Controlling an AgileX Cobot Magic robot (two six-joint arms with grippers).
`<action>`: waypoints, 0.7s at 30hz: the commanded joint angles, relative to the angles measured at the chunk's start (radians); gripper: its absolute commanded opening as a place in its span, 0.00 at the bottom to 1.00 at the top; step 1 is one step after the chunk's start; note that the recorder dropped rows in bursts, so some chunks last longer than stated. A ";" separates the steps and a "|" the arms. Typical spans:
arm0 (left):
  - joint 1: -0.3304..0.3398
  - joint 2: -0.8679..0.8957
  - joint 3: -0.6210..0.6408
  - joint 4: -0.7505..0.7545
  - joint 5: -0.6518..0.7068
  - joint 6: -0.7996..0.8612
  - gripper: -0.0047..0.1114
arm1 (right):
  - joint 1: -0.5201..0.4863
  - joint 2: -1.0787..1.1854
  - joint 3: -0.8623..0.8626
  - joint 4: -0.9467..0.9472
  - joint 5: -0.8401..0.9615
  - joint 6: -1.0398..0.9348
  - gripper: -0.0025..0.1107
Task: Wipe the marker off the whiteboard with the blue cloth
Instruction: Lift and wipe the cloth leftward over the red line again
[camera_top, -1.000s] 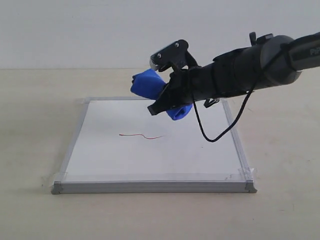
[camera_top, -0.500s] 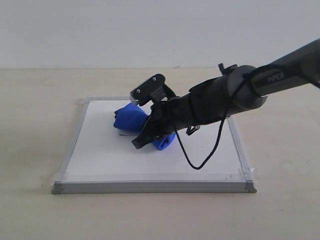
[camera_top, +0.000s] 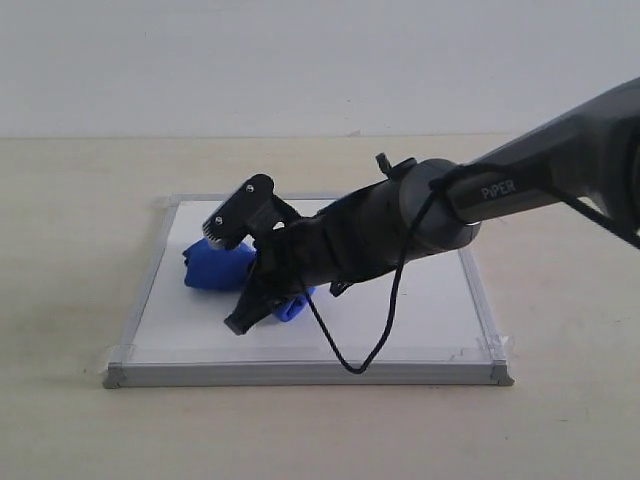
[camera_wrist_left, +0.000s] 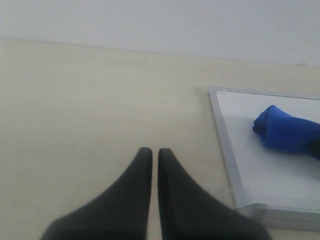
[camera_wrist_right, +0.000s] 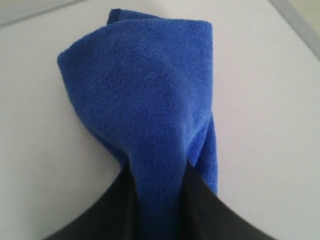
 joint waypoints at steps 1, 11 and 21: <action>0.001 -0.004 -0.003 -0.007 -0.014 0.004 0.08 | -0.054 0.024 0.007 -0.016 -0.240 -0.088 0.02; 0.001 -0.004 -0.003 -0.007 -0.014 0.004 0.08 | -0.148 0.027 -0.012 0.011 -0.078 0.075 0.02; 0.001 -0.004 -0.003 -0.007 -0.014 0.004 0.08 | -0.019 0.039 -0.012 0.013 0.244 0.112 0.02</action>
